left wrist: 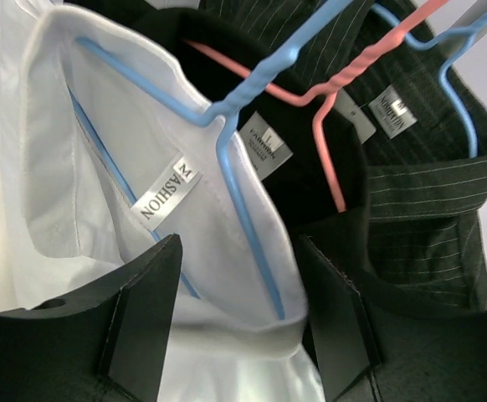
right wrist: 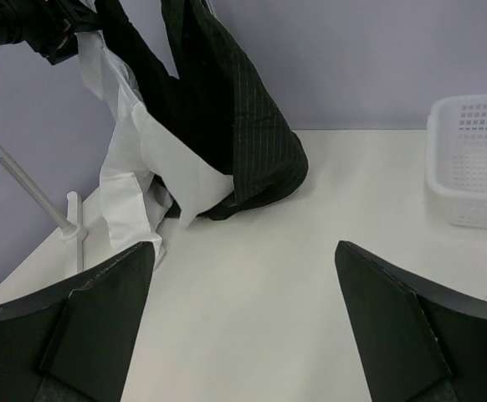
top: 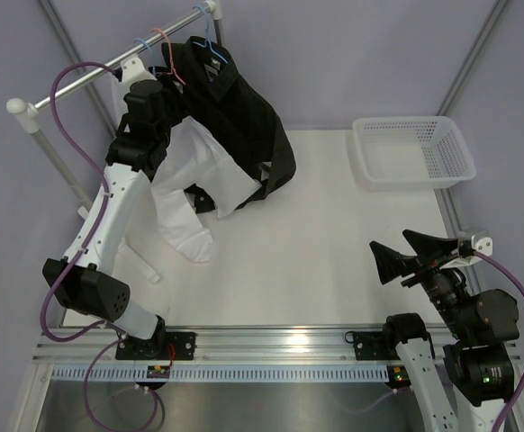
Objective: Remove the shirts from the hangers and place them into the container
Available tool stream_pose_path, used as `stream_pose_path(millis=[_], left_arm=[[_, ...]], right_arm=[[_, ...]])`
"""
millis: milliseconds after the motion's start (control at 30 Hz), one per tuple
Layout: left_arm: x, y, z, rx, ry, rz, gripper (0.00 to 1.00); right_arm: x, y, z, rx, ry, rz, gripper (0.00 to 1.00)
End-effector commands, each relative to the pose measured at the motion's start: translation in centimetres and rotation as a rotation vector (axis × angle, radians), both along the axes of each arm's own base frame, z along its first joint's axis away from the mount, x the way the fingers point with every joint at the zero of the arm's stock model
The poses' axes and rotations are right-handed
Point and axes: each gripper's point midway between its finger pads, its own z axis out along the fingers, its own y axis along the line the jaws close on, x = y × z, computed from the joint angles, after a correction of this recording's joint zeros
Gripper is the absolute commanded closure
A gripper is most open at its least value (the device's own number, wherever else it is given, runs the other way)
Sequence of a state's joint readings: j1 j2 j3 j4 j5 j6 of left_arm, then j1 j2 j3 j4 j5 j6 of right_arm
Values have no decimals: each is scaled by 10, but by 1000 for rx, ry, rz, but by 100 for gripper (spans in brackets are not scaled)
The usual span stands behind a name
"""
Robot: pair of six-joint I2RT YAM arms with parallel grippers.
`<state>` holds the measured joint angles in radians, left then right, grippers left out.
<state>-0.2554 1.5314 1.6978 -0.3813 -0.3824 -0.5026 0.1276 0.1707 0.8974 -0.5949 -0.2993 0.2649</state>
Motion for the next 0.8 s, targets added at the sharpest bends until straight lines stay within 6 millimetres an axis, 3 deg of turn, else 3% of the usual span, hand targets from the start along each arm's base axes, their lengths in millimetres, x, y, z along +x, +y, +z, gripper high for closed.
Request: stream_pose_path(millis=[0,167,367,433,600,767], left_arm=[[-5,4,39,-24,-125,21,40],[-4,3,29,-13,-102,18,58],[-6,5,29,-2,-101,21,70],[-8,7,32,1,-106,24,81],[-21,11,51,-2,-149,23,100],[-45,17,84,-19,-222,24,100]], right_arm=[[-2,-2,8,-6,-47,-7,1],[-3,-4,6,-8,-51,-14,0],[-4,-4,6,-8,-54,-14,1],[-4,-4,6,-9,-56,-16,1],[-5,-4,6,-8,-59,-14,0],[-5,-4,5,-8,-60,-14,1]])
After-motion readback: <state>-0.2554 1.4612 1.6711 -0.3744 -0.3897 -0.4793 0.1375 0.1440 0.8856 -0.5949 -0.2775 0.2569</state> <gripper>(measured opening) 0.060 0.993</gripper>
